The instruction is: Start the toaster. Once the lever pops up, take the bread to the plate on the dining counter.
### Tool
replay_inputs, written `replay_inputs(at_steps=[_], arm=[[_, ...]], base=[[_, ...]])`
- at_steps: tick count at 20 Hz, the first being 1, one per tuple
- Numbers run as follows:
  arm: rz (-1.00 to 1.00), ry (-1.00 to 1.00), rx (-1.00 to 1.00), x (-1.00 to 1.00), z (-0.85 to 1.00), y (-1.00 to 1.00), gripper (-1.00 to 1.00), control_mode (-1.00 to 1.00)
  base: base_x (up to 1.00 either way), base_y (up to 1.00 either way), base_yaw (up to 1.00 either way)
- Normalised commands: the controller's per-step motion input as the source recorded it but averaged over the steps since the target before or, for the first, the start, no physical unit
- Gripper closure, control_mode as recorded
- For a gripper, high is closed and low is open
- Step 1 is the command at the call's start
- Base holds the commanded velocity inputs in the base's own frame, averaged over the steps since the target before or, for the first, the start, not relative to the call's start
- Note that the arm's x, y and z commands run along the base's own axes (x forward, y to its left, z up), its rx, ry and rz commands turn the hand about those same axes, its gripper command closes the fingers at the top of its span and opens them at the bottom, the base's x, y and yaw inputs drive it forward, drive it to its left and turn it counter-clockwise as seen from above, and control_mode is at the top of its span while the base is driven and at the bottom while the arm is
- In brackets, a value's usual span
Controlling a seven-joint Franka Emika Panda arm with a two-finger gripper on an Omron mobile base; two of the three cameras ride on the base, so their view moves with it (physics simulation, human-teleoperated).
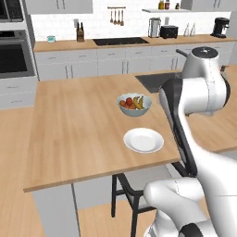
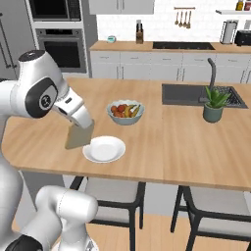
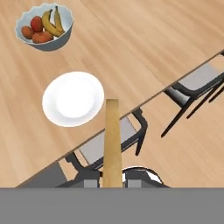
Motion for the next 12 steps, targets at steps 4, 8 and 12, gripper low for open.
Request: replay_inputs(at_steps=[4,8,12], arm=[[0.17,-0.03,0.21,0.57,-0.12,0.00,1.00,-1.00],[0.34,-0.01,0.19,0.90,-0.31,0.00,1.00,-1.00],[0.37,0.00,0.16,0.97,-0.41,0.00,1.00,-1.00]], base=[[0.00,0.00,0.00],[0.00,0.00,0.00],[0.00,0.00,0.00]])
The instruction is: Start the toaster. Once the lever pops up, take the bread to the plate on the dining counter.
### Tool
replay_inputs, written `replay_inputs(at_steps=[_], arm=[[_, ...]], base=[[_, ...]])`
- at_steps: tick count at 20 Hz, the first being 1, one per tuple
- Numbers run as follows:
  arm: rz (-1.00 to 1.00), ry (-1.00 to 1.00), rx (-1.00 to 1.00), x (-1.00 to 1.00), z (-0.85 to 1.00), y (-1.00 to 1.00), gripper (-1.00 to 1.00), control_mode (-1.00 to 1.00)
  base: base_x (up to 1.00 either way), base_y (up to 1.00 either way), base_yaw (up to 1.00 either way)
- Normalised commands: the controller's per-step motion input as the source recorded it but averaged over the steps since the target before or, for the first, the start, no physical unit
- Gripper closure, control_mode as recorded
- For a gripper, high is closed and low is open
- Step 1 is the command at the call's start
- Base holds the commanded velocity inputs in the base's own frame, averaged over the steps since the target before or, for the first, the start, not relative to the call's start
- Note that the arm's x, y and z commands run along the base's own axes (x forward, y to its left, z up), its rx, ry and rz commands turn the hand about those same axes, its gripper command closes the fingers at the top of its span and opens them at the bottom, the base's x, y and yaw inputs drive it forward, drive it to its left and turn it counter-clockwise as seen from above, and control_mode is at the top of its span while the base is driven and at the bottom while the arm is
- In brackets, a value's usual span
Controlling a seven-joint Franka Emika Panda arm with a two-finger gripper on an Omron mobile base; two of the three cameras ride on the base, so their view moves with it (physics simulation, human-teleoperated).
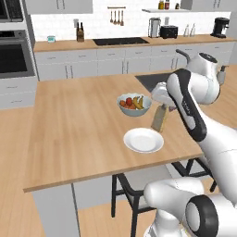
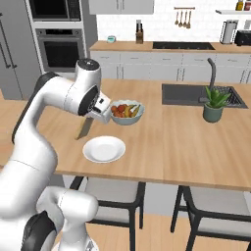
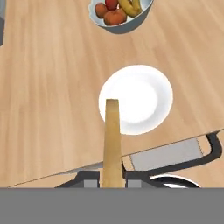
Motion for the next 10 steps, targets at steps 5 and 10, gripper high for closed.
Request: replay_inputs(at_steps=[5,10], arm=[[0.32,0.00,0.13,0.96,-0.58,0.04,1.00,-1.00],[0.22,-0.06,0.06,0.64,-0.66,0.00,1.00,-1.00]], base=[[0.00,0.00,0.00],[0.00,0.00,0.00]])
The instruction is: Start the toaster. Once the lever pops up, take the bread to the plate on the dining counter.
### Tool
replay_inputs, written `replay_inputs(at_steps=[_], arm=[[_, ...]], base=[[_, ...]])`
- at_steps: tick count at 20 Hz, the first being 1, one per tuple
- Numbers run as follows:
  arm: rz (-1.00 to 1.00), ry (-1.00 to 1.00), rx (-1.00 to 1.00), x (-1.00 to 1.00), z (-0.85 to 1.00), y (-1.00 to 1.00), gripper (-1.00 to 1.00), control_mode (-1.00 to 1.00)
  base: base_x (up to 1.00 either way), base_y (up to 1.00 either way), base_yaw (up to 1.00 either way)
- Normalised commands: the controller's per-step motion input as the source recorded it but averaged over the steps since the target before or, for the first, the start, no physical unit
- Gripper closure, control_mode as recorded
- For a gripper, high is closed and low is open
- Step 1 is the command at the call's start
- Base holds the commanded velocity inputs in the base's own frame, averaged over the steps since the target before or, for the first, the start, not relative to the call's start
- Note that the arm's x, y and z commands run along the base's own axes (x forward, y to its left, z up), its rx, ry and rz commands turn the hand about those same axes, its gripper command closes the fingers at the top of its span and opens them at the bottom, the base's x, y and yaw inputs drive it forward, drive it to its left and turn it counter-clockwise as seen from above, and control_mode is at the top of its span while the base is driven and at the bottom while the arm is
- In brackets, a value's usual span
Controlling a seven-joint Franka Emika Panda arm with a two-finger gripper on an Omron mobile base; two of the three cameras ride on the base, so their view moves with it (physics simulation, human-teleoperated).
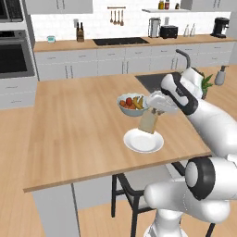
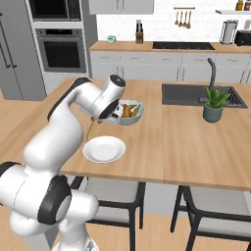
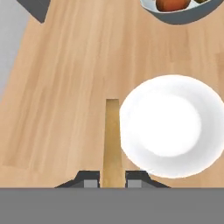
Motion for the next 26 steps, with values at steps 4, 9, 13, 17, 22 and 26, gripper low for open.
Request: replay_inputs(at_steps=[4,9,13,17,22,26], arm=[[0.06,-0.23,0.00,0.14,-0.79,0.00,1.00,-1.00],[0.00,-0.13,0.00,0.22,-0.71,0.00,1.00,-1.00],[0.00,-0.07,0.05,0.11,-0.67,0.02,1.00,-1.00],[0.00,-0.08,0.07,0.14,-0.26,0.03,1.00,-1.00],[0.00,-0.07,0.07,0.21,-0.12,0.03,1.00,-1.00],[0.00,-0.01,0.04,0.33,-0.21,0.01,-1.00,-1.00]], base=[[0.00,0.00,0.00],[0.00,0.00,0.00],[0.00,0.00,0.00],[0.00,0.00,0.00],[0.00,0.00,0.00],[0.00,0.00,0.00]])
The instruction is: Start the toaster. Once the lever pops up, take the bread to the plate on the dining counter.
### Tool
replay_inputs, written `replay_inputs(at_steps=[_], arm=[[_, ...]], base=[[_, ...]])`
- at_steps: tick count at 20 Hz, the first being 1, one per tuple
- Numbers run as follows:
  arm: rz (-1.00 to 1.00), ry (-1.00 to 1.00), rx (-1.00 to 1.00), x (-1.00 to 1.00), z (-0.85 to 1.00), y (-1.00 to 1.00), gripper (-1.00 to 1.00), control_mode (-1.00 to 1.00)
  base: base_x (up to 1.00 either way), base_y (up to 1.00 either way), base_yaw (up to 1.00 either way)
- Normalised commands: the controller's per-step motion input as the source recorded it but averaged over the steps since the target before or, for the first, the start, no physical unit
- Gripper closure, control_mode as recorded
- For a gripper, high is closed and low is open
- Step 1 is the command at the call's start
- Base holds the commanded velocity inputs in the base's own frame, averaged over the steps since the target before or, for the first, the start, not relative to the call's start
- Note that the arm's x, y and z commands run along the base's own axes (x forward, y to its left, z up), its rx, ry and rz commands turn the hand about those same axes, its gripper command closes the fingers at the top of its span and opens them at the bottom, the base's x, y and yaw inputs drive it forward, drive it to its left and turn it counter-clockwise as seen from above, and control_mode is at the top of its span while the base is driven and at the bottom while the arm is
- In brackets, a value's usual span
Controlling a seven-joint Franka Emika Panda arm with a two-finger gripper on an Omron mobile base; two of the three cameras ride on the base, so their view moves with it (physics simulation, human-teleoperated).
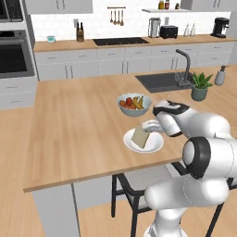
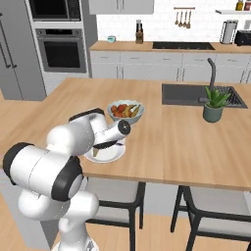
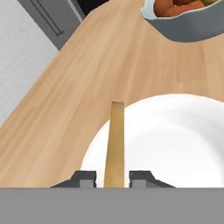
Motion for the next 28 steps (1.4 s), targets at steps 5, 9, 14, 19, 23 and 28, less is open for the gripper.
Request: replay_inputs(at_steps=[5,9,14,19,23,28], arm=[[0.00,0.00,0.03,0.26,-0.12,0.00,-1.00,-1.00],[0.00,0.00,0.01,0.04,-0.01,-0.02,-1.00,-1.00],[-0.09,0.00,0.00,-0.03,0.04,-0.22,-1.00,-1.00],[-0.13,0.04,-0.06,0.00,0.05,-0.32,-1.00,-1.00],[-0.11,0.04,-0.09,-0.08,0.18,-0.29,-1.00,-1.00],[-0.03,0.00,-0.06,-0.33,0.91,-0.03,-1.00,-1.00]], base=[[0.00,0.00,0.00],[0.00,0.00,0.00],[0.00,0.00,0.00],[0.00,0.00,0.00],[0.00,0.00,0.00],[0.00,0.00,0.00]])
